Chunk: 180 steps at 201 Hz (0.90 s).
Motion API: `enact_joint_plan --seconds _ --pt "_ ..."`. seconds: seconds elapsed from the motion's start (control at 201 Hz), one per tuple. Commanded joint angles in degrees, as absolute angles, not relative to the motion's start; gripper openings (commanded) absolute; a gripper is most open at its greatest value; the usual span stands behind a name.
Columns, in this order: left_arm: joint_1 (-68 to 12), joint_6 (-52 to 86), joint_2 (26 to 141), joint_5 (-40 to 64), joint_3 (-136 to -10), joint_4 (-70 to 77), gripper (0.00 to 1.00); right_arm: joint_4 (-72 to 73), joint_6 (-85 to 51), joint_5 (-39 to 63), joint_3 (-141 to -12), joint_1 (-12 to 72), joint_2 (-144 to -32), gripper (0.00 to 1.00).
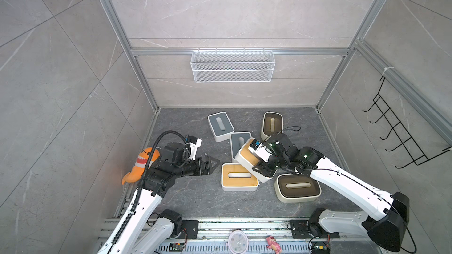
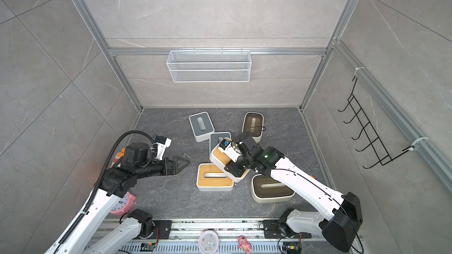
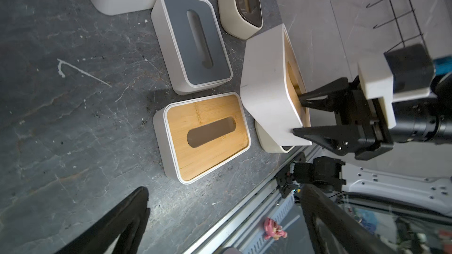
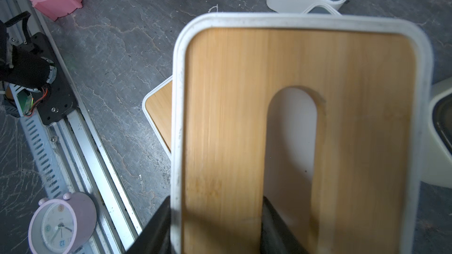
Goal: Stack the tissue boxes
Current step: Place the tissue box at the tissue box.
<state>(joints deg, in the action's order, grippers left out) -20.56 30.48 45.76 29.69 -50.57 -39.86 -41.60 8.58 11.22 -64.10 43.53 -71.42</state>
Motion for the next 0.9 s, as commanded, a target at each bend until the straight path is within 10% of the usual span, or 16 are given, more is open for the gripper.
enact_joint_plan --seconds 0.0,0.892 --pt "-19.43 41.79 42.87 36.58 -51.15 -38.94 1.0 -42.24 12.31 11.54 -66.96 45.05 -71.87 0.43" --pt "-19.42 48.85 38.13 26.09 -49.52 -49.22 1.0 -51.3 37.99 14.36 -79.95 53.4 -88.34 0.48"
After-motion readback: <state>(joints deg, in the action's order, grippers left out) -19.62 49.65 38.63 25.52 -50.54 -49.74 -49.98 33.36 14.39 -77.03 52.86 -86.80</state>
